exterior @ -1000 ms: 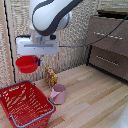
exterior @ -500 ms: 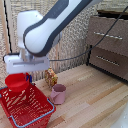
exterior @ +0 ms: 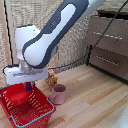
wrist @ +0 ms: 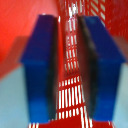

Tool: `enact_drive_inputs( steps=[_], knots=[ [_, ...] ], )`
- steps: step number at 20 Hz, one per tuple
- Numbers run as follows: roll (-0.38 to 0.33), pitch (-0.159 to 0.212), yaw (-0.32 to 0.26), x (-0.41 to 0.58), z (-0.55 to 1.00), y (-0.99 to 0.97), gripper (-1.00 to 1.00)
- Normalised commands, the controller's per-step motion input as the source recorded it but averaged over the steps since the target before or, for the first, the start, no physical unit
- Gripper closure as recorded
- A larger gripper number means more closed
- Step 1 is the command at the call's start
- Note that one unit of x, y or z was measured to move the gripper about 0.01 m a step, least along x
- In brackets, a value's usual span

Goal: Move your gripper in the direction of the red bowl and clutch it softly. Cautiously raise the red bowl up from the surface. Hover the red bowl above the basket and gently bring it down inside. Let go of the gripper's grasp when the red bowl is within the basket.

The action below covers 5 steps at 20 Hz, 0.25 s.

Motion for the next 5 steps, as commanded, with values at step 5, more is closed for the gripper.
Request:
enact_drive_inputs(
  steps=[5],
  knots=[
    [0.006, -0.069, 0.129, 0.13, 0.8, -0.2, -1.0]
  ],
)
